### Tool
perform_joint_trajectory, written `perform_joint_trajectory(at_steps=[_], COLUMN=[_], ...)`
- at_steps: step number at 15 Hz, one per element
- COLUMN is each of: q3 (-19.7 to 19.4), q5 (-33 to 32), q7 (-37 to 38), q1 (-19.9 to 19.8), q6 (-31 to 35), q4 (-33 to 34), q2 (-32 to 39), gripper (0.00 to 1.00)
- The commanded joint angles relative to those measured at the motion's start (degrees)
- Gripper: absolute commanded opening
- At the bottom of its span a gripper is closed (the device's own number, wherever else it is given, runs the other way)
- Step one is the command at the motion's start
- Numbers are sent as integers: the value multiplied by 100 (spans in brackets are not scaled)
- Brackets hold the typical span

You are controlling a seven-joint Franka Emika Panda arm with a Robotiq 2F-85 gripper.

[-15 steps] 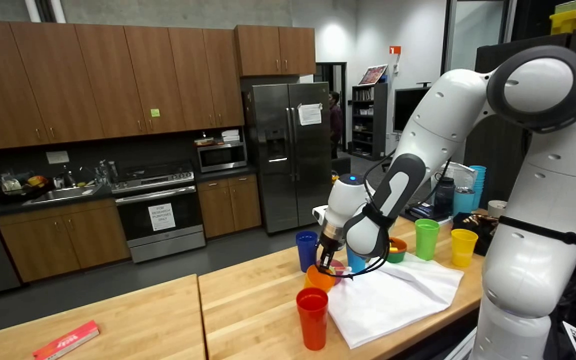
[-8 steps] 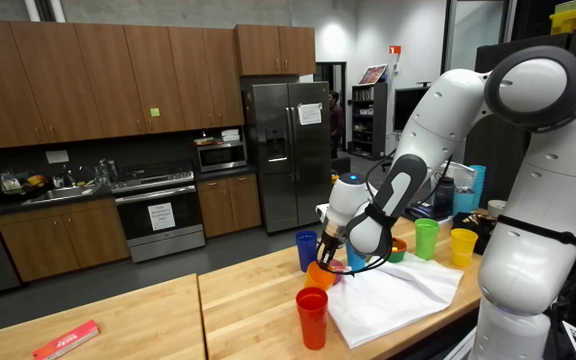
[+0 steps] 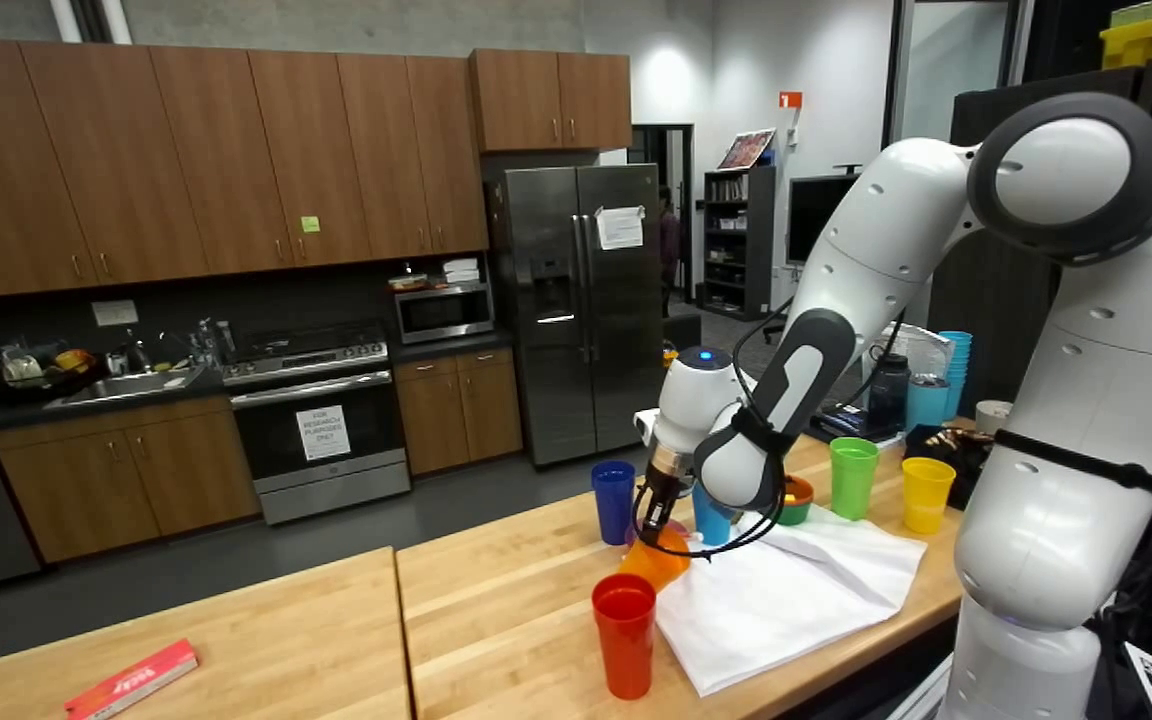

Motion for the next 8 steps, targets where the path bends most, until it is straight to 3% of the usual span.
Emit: perform_joint_trajectory(at_steps=[1,4,8], q3=[-90,-70,-6], q5=[182,210,287], q7=[-275,-388,-442], q1=[121,183,365], q6=[48,-55,2], q4=[6,36,159], q2=[46,-9,21], gripper=[60,71,98])
